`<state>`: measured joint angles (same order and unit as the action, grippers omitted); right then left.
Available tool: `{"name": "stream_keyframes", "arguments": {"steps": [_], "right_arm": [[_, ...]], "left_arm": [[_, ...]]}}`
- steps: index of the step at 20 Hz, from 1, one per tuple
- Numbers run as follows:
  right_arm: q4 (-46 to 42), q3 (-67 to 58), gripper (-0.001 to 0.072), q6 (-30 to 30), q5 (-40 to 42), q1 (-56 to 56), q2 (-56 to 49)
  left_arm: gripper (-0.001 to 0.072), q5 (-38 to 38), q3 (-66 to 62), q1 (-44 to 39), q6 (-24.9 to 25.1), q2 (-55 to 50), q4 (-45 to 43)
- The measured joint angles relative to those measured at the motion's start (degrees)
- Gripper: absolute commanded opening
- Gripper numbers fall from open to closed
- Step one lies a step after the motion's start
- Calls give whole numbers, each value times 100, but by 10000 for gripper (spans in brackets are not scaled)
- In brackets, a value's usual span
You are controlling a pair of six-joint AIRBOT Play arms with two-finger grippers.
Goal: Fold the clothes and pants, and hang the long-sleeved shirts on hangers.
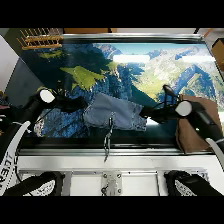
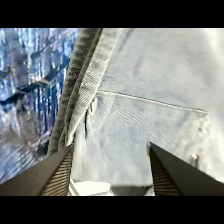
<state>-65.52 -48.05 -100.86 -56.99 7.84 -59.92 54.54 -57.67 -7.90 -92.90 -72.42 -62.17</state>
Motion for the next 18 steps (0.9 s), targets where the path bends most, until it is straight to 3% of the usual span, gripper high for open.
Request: {"name": "stream_keyframes", "arguments": {"steps": [1, 3, 9, 14, 18], "right_arm": [[44, 33, 720, 197, -162, -319, 166], [114, 177, 720, 564, -382, -938, 334], [1591, 1154, 720, 2267, -197, -2295, -234], [3460, 1414, 719, 3989, 216, -2514, -1506], [4409, 1325, 713, 4693, 170, -2286, -2245]], "left_arm": [[462, 144, -50, -9, 2, 138, 9], [32, 306, -107, -107, 2, 363, 20], [23, 308, -164, -929, 9, 625, 22], [23, 271, -168, -1659, 20, 393, 37], [23, 297, -168, -1998, -28, 227, 66]]}}
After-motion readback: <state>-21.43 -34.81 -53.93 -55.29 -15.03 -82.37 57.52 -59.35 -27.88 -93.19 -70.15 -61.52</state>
